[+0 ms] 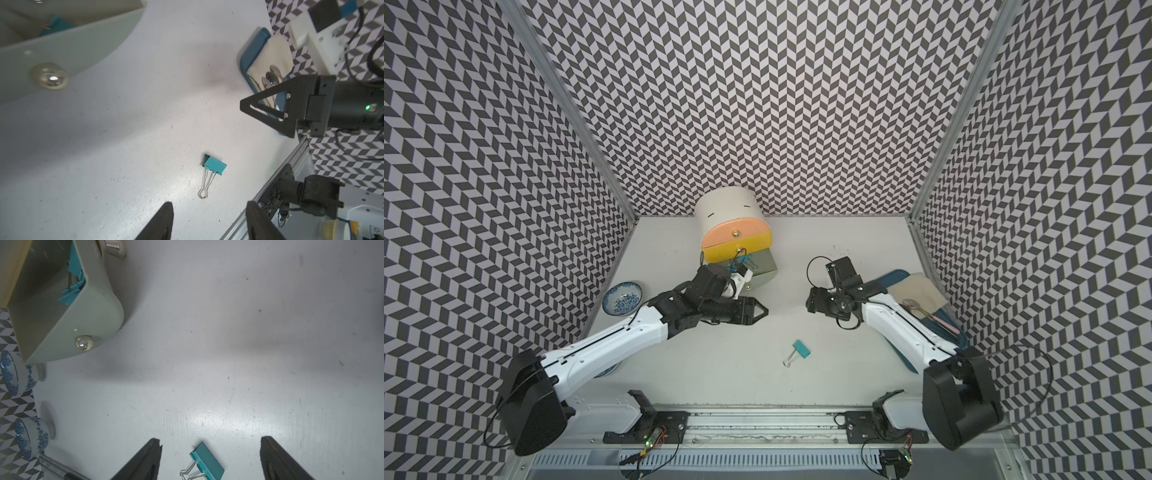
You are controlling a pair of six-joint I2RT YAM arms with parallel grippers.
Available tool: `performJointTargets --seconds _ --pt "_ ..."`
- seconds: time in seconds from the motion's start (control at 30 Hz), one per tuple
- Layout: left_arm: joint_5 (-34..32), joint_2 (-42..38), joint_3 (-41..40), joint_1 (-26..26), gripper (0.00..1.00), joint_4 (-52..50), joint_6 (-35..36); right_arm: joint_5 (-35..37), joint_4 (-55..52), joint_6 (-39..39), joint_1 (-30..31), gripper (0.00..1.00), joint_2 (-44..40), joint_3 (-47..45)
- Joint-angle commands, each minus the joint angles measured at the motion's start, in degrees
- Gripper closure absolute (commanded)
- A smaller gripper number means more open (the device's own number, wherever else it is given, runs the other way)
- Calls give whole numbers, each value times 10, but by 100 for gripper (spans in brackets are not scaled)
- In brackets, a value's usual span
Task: Put the binder clips in the drawer according to color
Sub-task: Pick up the binder clip at the center of the board.
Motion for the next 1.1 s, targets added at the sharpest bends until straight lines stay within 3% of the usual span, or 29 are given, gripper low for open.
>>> performJointTargets --seconds 0.0,0.43,0.8,1.07 --pt "-44 37 37 -43 38 23 56 0 -13 17 -5 20 -47 -23" --pt "-89 202 131 -159 34 12 184 93 -155 46 -10 16 -166 -45" --pt "-129 283 150 -180 33 18 215 83 -211 52 -9 17 -243 -63" --pt "-161 331 181 -191 33 18 222 74 -235 44 -9 19 -254 -63"
